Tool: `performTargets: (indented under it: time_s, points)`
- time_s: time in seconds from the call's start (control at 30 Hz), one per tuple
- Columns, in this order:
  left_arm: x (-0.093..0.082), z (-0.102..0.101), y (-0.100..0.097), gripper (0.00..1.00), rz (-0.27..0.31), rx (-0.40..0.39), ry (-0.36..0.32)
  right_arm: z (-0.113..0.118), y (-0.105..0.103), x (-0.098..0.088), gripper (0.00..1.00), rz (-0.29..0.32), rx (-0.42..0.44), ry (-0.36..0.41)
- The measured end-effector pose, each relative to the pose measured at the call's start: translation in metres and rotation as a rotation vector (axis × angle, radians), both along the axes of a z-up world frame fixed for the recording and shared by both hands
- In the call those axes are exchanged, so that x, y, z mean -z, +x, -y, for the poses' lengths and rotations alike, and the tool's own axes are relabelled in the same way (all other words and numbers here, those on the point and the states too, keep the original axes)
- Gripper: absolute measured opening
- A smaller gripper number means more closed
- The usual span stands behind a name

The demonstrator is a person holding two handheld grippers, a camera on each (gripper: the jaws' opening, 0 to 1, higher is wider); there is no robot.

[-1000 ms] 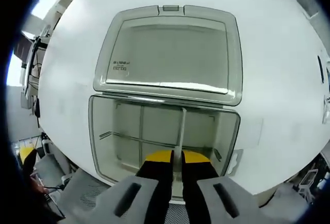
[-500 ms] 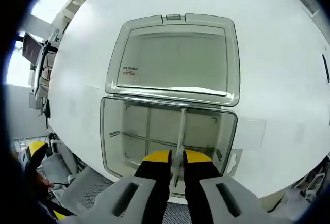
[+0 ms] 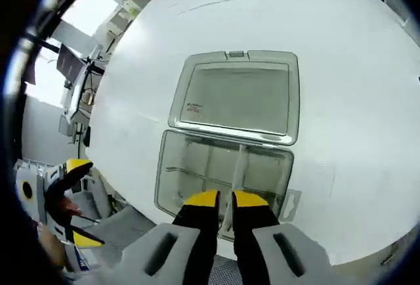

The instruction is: Insert the divider into the dual guide fixture by aligning both edges with the guide slots and pushing it downward to the bottom, including one-sided entry, uneven engagement, binding, and posture correction.

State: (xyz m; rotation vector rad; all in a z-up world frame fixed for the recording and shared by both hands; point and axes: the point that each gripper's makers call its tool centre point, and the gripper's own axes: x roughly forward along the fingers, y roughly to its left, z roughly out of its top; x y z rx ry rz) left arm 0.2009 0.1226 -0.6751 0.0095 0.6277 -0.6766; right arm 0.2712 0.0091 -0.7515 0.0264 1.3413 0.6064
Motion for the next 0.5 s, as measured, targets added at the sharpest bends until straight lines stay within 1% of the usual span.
performTargets:
  time_s: [0.03, 0.1, 0.13, 0.27, 0.37, 0.5]
  points:
    - [0.000, 0.000, 0.000, 0.60, 0.000, -0.002, 0.002, -0.002, 0.001, -0.004, 0.00, 0.025, -0.031, 0.027]
    - [-0.002, 0.001, 0.000, 0.60, 0.000, -0.005, 0.004, 0.001, 0.001, -0.010, 0.00, 0.066, -0.068, 0.045]
    - [-0.002, 0.001, 0.001, 0.60, 0.000, -0.007, 0.005, -0.001, 0.001, -0.015, 0.00, 0.108, -0.117, 0.077]
    - [-0.004, 0.002, 0.000, 0.61, 0.001, -0.016, 0.013, -0.001, -0.002, -0.023, 0.00, 0.162, -0.171, 0.131]
    - [-0.005, 0.002, 0.001, 0.61, -0.003, -0.028, 0.014, 0.005, -0.005, -0.028, 0.00, 0.212, -0.239, 0.140]
    - [-0.006, 0.003, 0.000, 0.61, -0.006, -0.042, 0.022, 0.008, -0.010, -0.038, 0.00, 0.279, -0.282, 0.202]
